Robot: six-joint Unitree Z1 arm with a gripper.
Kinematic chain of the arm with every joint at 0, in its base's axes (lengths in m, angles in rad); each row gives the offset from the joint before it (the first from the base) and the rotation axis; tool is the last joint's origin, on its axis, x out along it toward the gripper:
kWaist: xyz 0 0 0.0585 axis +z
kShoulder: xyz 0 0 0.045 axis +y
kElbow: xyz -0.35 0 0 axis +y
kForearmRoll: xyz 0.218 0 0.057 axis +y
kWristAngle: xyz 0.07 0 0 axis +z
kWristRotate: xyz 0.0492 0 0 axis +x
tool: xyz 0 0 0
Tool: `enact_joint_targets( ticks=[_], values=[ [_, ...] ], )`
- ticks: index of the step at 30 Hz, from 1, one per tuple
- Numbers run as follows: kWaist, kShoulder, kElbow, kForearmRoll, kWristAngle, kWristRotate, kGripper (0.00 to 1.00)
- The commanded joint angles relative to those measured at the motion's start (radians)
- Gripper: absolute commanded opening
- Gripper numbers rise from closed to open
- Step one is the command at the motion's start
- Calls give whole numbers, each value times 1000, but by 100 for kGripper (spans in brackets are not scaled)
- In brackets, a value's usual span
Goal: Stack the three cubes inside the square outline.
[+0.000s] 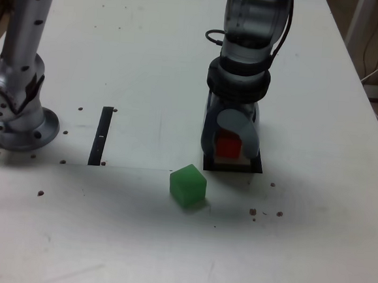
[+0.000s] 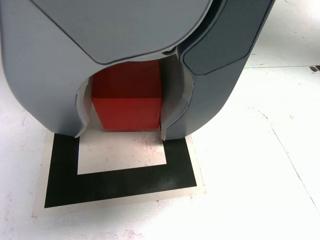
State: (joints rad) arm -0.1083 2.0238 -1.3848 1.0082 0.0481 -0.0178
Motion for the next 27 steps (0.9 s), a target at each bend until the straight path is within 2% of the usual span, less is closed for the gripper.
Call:
enact_joint_targets(
  ticks=[1,11,18,27],
  values=[
    [5,3,3,0,4,1,59],
    [11,2,11,-17,28,-2,78],
    [13,-18,25,-16,41,-17,84],
    [16,-91,35,26,88,-48,99]
  ],
)
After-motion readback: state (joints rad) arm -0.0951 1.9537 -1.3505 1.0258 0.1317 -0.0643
